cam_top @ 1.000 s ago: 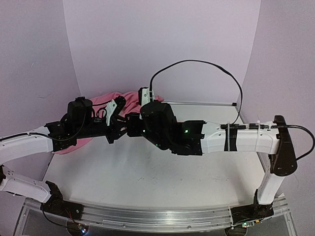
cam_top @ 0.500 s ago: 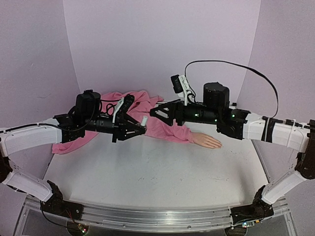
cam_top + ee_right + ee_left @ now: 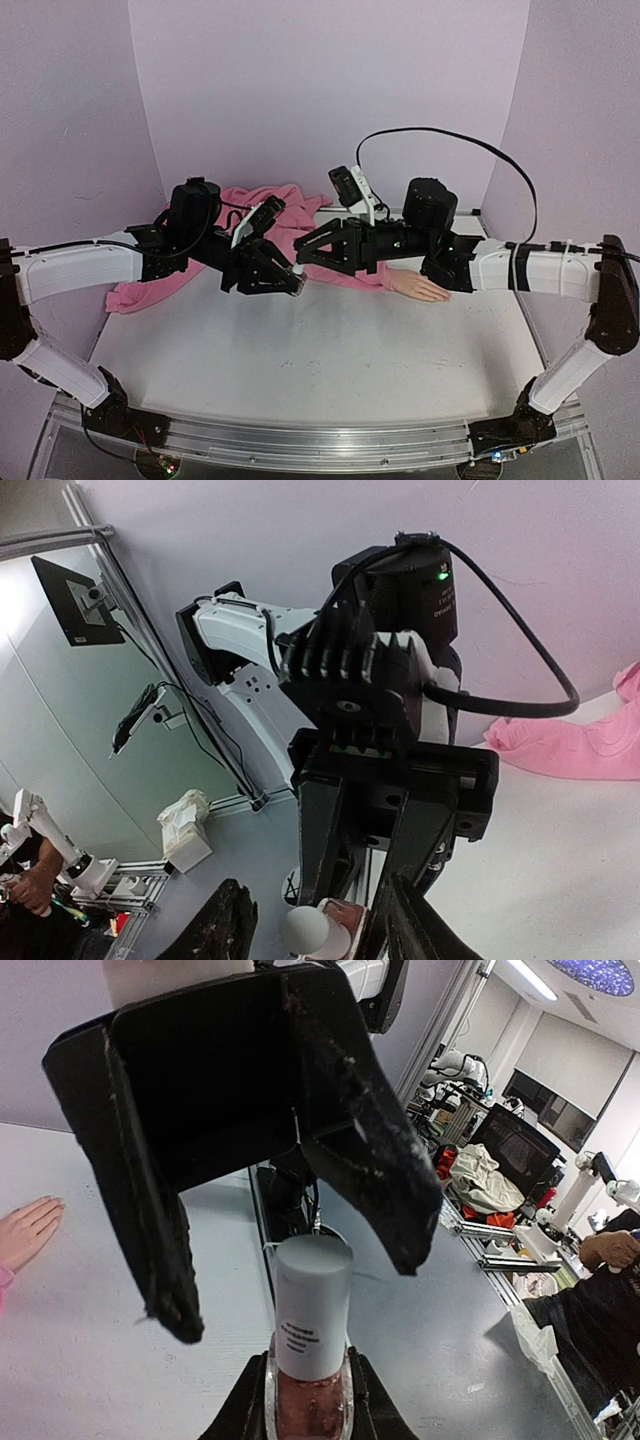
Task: Paint the nails
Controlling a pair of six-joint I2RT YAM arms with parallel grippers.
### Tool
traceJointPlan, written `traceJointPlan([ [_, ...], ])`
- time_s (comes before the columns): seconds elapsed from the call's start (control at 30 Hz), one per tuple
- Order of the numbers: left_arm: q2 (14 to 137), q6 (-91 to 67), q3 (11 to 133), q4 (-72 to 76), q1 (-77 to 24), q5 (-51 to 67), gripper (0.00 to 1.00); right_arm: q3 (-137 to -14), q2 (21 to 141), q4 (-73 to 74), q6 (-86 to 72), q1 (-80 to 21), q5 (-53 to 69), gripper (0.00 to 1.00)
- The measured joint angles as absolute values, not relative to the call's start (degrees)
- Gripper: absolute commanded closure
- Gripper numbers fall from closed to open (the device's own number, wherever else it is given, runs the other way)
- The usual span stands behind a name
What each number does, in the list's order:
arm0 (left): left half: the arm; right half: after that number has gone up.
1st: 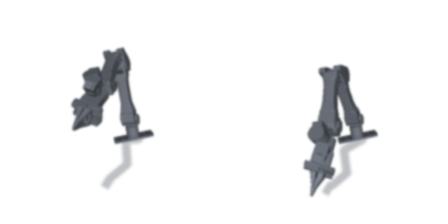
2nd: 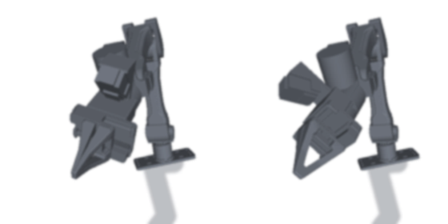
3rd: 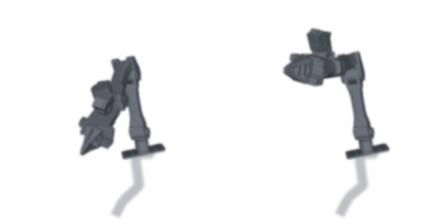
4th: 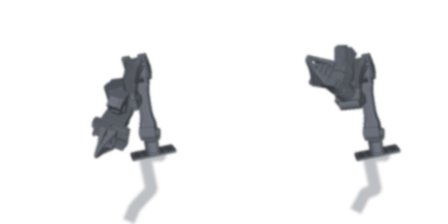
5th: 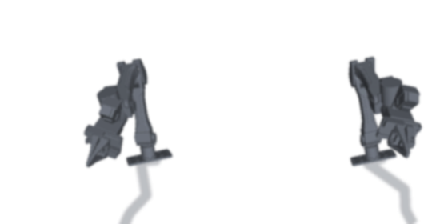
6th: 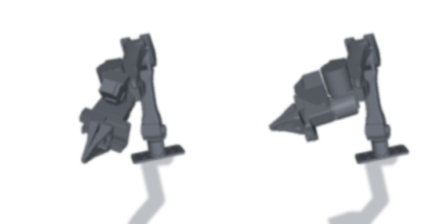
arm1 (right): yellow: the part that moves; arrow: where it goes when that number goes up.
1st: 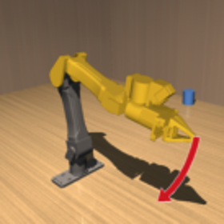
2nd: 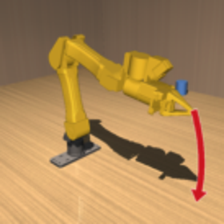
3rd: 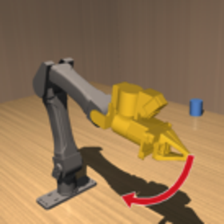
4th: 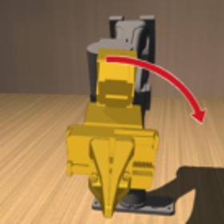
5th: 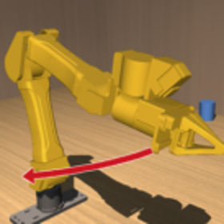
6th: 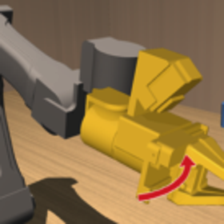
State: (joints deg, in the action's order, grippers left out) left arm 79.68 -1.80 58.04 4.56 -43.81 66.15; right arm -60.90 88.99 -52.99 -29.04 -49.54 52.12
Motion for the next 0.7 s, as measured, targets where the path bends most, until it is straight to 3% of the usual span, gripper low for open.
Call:
traceJointPlan([
  [0.7, 79.40, -2.02, 58.04, 4.43, -43.81, 65.39, 1.00, -64.14, 94.28, -56.82, -31.27, -50.61, 56.38, 0.90],
])
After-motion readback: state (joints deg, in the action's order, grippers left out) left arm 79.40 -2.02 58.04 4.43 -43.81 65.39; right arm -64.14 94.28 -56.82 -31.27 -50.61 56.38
